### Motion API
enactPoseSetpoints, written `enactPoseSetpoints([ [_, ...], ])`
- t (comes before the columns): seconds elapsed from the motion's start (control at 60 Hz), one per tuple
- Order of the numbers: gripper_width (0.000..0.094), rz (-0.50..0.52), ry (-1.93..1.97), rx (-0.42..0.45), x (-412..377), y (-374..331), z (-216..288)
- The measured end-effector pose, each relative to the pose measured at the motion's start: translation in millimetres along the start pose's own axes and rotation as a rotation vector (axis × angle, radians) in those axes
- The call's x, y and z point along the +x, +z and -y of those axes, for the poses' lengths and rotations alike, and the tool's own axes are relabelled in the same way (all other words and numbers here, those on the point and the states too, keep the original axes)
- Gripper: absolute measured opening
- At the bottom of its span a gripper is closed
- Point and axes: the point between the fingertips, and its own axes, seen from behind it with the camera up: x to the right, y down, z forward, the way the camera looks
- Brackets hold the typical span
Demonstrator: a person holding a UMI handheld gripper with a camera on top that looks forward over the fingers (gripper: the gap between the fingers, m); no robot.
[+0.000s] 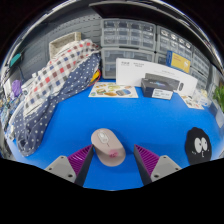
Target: Arrange mouse
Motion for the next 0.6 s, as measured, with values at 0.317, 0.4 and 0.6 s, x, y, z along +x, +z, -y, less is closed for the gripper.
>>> enactPoseSetpoints([
  [0.317, 0.0487, -0.063, 0.069, -0.041, 9, 27, 23],
  [0.4, 0.0477, -0.061, 0.079, -0.046, 10, 27, 22],
  [0.6, 0.037, -0.049, 0.072, -0.054, 11, 27, 21],
])
